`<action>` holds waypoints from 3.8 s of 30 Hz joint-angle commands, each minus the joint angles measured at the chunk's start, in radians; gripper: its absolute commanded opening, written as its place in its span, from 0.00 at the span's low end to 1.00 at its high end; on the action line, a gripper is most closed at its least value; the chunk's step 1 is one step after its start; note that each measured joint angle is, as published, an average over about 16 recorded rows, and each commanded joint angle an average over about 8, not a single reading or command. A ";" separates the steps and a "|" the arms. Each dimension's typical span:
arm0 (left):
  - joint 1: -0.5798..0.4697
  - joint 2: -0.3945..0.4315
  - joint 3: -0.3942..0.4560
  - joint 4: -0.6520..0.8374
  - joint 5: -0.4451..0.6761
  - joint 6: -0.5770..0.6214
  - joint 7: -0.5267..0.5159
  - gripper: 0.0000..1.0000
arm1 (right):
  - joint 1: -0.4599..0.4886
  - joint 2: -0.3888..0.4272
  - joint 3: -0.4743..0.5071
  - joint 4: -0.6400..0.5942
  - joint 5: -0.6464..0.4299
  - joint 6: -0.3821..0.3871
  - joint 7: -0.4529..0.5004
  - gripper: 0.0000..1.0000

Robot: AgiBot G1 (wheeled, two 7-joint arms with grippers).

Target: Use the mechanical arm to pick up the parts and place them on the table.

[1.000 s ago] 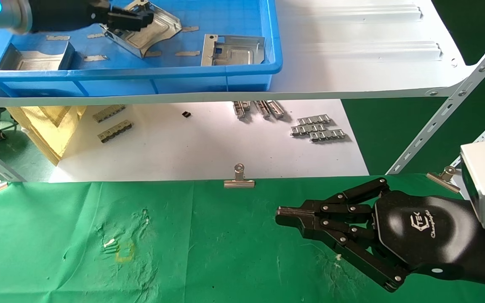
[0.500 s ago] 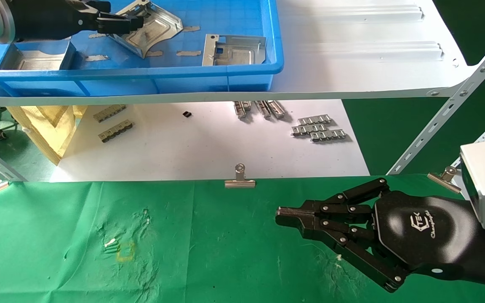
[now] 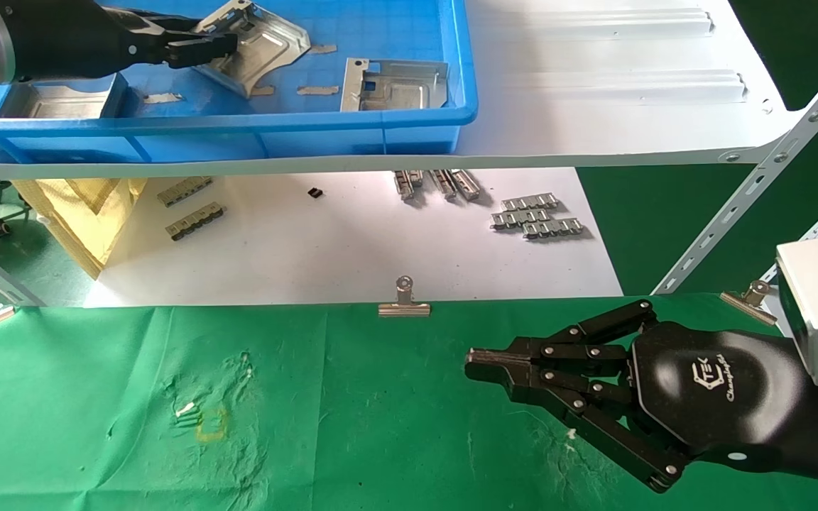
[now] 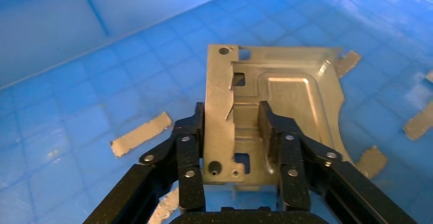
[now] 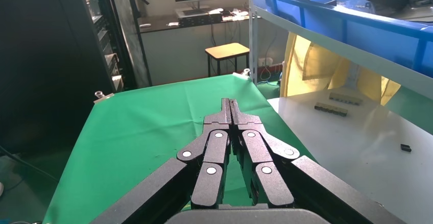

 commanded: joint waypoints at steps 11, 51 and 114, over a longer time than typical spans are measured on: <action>-0.017 -0.040 -0.025 -0.035 -0.036 0.077 0.071 0.00 | 0.000 0.000 0.000 0.000 0.000 0.000 0.000 1.00; 0.470 -0.503 0.193 -0.756 -0.443 0.598 0.537 0.00 | 0.000 0.000 0.000 0.000 0.000 0.000 0.000 1.00; 0.610 -0.382 0.277 -0.359 -0.611 0.615 0.667 1.00 | 0.000 0.000 0.000 0.000 0.000 0.000 0.000 1.00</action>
